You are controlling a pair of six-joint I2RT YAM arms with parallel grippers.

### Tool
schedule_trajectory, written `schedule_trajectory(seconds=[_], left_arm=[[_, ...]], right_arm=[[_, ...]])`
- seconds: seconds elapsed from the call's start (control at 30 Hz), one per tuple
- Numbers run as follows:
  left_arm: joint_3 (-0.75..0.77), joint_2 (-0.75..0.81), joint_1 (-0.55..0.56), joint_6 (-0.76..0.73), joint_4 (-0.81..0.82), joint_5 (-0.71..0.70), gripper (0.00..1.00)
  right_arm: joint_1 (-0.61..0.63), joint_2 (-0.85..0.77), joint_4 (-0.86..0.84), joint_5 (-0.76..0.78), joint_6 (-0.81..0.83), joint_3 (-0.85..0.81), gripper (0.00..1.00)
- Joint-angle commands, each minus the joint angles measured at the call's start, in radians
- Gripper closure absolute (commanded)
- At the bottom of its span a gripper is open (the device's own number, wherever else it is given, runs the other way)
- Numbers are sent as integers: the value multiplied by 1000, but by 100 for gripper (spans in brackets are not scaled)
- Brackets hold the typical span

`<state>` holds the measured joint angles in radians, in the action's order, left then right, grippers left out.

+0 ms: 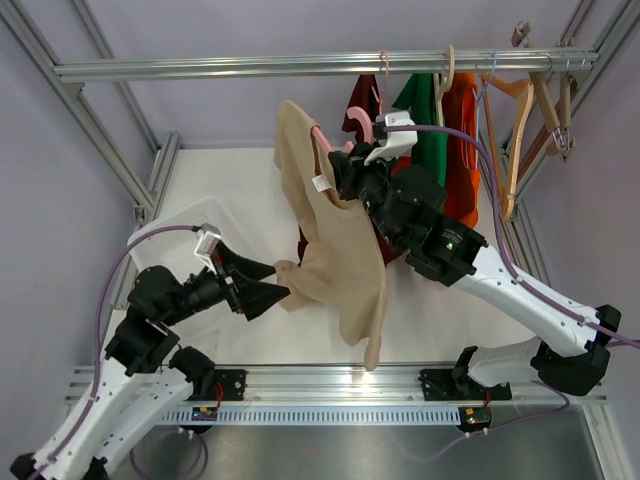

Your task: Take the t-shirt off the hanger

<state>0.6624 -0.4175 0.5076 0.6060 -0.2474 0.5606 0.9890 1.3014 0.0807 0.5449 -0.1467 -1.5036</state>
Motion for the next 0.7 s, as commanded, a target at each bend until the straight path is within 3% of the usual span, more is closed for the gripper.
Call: schedule_trajectory(seconds=[0.0, 0.13, 0.17, 0.3, 0.33, 0.4, 0.67], left_arm=[[66, -52, 216, 6, 96, -143, 4], [89, -121, 569, -83, 135, -553, 2], [100, -176, 700, -101, 145, -621, 1], [196, -353, 978, -212, 149, -942, 1], [216, -386, 1011, -250, 149, -1047, 1], [264, -472, 1059, -275, 151, -1102, 1], [361, -645, 1098, -301, 188, -1176, 1]], right_arm=[[16, -22, -9, 92, -71, -41, 100], [17, -22, 13, 93, -96, -53, 100], [16, -21, 16, 98, -97, -55, 100], [16, -25, 37, 109, -117, -57, 100], [16, -28, 45, 109, -122, -52, 100], [17, -46, 42, 106, -139, -27, 100], [25, -100, 59, 112, -143, 22, 100]])
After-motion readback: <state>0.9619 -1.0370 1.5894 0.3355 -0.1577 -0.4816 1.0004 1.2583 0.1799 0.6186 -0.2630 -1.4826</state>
